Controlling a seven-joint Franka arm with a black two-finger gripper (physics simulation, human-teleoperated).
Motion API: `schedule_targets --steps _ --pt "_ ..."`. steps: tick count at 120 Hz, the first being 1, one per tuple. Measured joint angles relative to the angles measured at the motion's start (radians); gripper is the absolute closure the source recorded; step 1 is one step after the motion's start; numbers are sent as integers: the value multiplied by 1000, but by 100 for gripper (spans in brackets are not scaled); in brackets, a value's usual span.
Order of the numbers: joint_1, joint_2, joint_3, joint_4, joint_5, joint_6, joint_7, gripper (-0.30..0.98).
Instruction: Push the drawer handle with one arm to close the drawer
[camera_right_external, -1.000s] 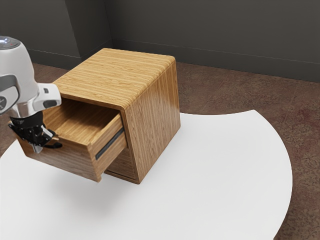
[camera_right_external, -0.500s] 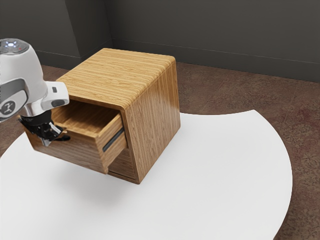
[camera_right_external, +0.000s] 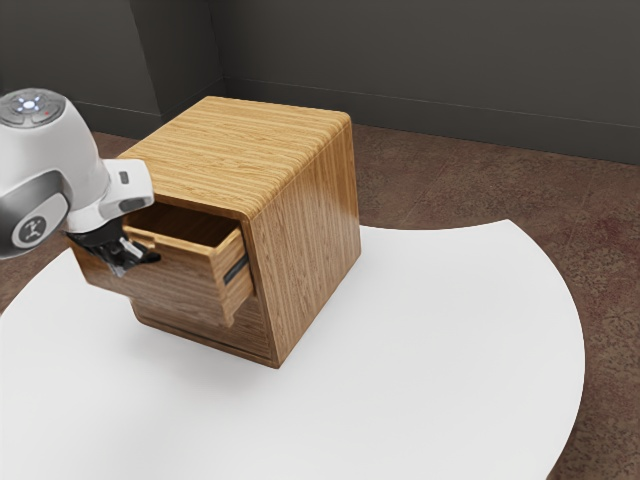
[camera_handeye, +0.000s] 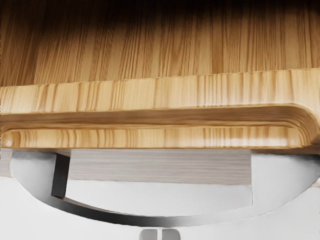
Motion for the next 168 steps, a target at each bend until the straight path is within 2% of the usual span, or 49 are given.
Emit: schedule_targets --steps 71,108,168 --pt "15 69 1 -7 43 214 -4 79" --pt "21 93 1 -10 113 298 -21 78" --pt "29 133 9 -16 188 394 -58 79"
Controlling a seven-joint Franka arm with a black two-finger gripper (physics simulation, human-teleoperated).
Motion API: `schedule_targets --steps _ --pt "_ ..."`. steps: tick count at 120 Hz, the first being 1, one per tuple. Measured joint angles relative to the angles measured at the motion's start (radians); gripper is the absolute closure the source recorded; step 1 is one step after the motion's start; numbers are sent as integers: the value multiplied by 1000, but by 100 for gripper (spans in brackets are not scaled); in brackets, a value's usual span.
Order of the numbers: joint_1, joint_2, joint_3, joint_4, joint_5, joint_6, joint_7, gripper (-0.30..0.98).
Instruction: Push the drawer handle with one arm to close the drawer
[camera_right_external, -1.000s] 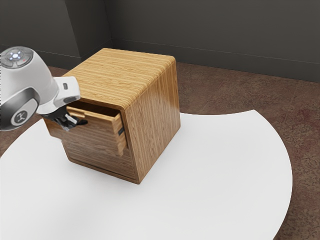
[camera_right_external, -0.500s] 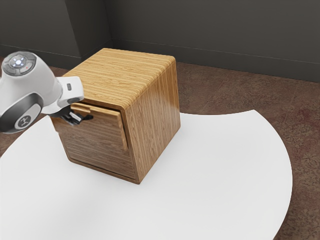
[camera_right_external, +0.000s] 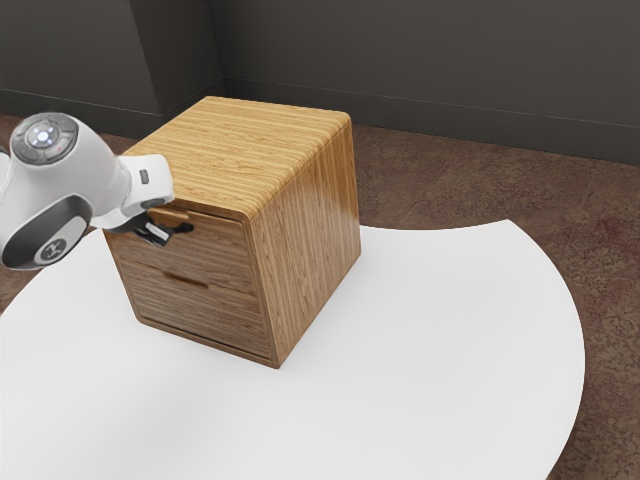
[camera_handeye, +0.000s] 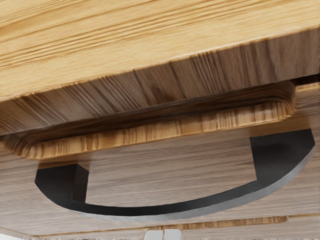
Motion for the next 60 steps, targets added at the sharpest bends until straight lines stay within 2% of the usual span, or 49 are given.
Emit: schedule_targets --steps 28,60 --pt "-54 -62 0 -7 6 -54 -14 79" --pt "-165 -62 47 232 -22 -346 -14 79"
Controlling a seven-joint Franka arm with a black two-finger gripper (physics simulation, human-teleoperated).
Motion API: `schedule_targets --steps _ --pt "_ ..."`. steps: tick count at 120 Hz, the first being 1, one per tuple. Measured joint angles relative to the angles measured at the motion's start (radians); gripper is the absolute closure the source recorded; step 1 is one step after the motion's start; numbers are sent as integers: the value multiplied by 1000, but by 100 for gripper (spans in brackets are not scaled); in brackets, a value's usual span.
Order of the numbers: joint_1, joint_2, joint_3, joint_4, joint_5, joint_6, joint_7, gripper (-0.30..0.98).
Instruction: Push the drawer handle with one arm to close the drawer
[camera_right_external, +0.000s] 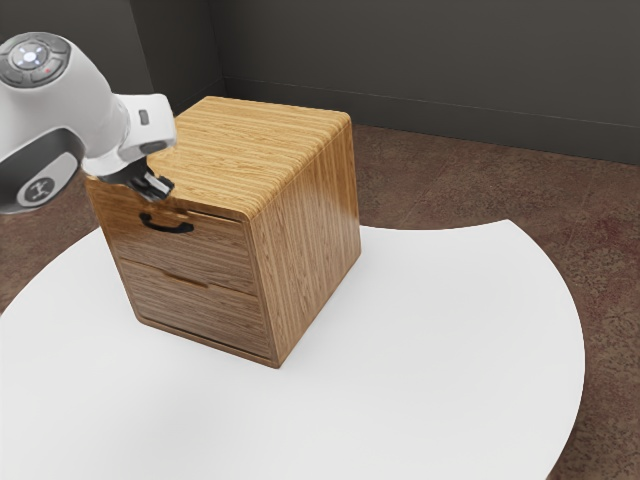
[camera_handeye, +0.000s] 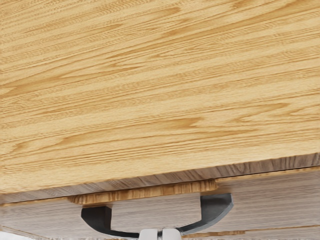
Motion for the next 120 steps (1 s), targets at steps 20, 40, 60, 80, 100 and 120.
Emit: schedule_targets --steps 20,40,60,80,100,120 --pt "-11 105 12 227 -60 -230 21 79" --pt "-12 227 10 382 -85 -414 44 72" --pt "-29 249 5 425 -94 -517 70 36" --pt "-43 256 6 436 -98 -569 82 17" --pt "-42 256 8 434 -98 -591 90 8" --pt "-43 255 8 429 -98 -598 95 3"
